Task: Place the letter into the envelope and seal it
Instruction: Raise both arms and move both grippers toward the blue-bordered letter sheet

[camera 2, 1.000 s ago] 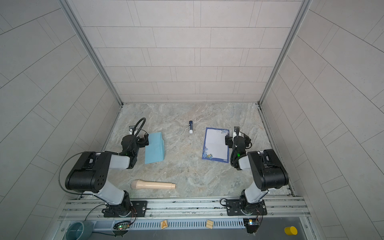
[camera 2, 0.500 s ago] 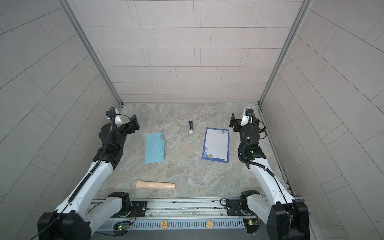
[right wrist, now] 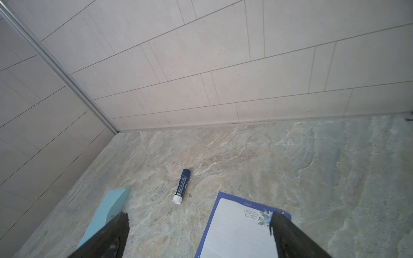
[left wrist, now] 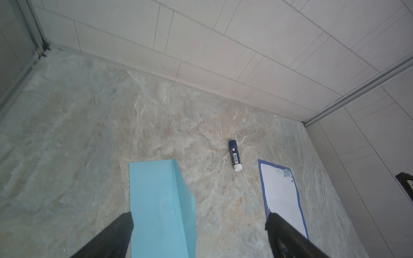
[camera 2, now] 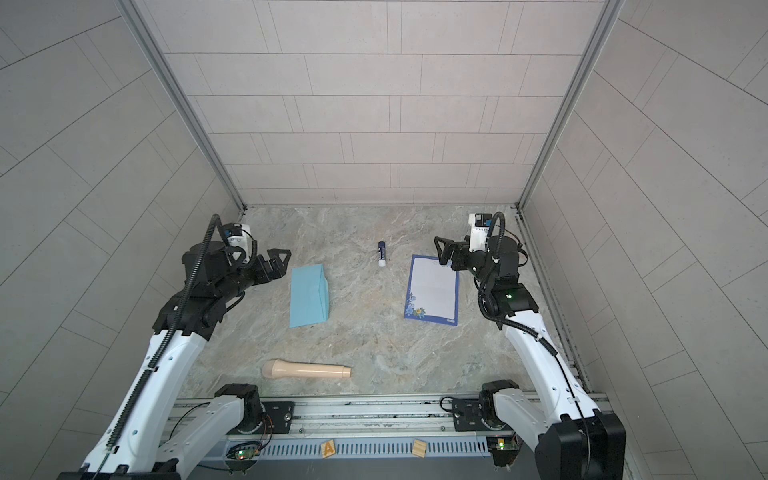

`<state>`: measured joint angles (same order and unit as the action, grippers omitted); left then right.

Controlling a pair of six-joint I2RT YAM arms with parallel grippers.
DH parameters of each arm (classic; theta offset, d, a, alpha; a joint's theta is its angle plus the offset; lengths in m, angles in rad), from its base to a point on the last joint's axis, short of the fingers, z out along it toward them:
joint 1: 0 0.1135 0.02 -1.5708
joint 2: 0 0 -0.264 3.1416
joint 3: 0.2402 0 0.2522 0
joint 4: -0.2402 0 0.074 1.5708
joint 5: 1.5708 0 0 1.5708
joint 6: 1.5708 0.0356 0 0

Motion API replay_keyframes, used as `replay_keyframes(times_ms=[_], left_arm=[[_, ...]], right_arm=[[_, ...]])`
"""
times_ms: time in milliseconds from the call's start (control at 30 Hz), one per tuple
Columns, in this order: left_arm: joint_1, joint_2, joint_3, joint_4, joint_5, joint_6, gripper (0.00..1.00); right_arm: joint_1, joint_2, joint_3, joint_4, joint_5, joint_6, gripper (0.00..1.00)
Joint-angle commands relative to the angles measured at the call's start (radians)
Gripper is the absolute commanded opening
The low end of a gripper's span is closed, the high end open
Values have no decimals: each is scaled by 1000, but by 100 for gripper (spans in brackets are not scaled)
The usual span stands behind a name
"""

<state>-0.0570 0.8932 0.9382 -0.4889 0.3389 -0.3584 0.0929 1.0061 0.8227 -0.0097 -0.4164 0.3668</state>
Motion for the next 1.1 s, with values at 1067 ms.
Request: replay_keyframes(times_ms=[1067], left_arm=[[-482,230,-119,361,58,-327,96]], right_arm=[[-16,-86,-166,-357,32,334,99]])
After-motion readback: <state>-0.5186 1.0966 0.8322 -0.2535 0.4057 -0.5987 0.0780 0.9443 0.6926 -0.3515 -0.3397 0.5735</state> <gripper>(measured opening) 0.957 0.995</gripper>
